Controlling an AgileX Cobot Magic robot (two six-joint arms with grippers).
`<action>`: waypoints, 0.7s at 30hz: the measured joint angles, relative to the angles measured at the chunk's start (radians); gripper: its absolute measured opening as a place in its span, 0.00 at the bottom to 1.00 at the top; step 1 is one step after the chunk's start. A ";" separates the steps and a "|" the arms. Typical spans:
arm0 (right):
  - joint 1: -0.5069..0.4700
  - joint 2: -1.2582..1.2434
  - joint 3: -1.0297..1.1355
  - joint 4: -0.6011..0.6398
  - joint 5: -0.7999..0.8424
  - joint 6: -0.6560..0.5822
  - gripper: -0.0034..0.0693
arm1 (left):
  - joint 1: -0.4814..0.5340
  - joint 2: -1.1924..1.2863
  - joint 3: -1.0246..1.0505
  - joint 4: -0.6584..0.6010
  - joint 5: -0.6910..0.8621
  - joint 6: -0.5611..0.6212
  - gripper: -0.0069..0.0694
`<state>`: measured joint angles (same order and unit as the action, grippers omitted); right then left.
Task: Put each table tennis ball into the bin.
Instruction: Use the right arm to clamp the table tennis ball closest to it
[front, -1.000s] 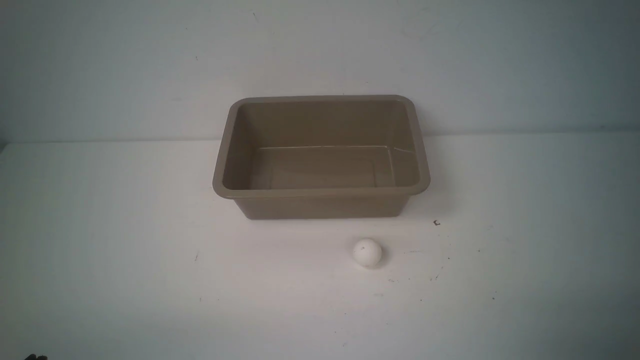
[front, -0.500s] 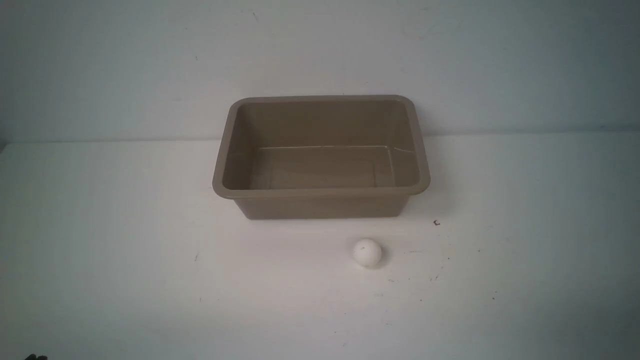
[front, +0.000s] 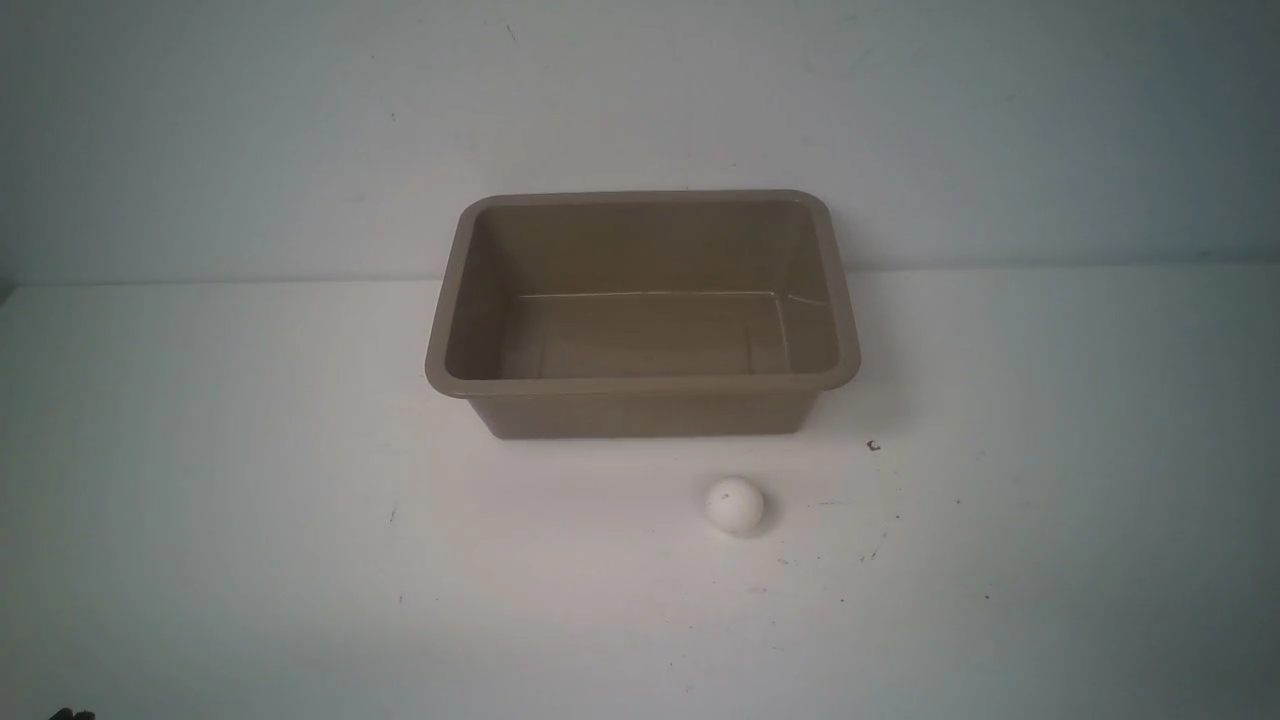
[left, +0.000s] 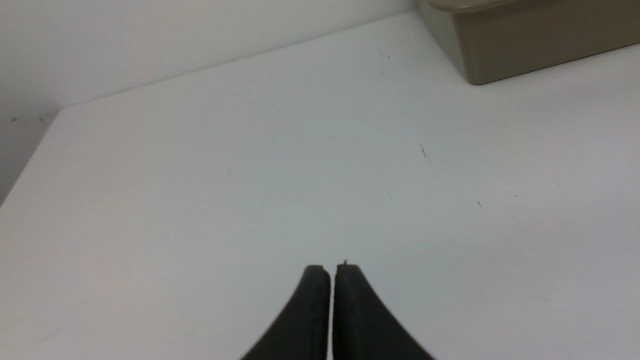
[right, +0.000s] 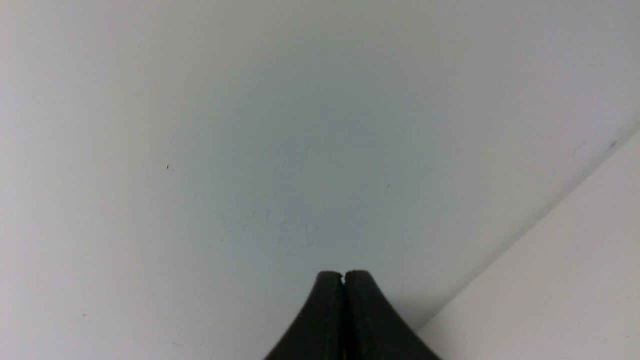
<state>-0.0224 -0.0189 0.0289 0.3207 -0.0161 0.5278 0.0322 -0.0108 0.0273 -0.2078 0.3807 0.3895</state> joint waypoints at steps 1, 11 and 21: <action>0.000 0.000 0.000 0.000 0.005 0.000 0.02 | 0.000 0.000 0.000 0.000 0.000 0.000 0.09; 0.000 0.000 0.000 -0.002 0.051 0.000 0.02 | 0.000 0.000 0.000 0.000 0.000 0.000 0.09; 0.041 0.000 -0.060 -0.170 0.069 -0.104 0.02 | 0.000 0.000 0.000 0.000 0.000 0.000 0.09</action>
<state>0.0185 -0.0189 -0.0312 0.1505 0.0526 0.4235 0.0322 -0.0108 0.0273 -0.2078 0.3807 0.3895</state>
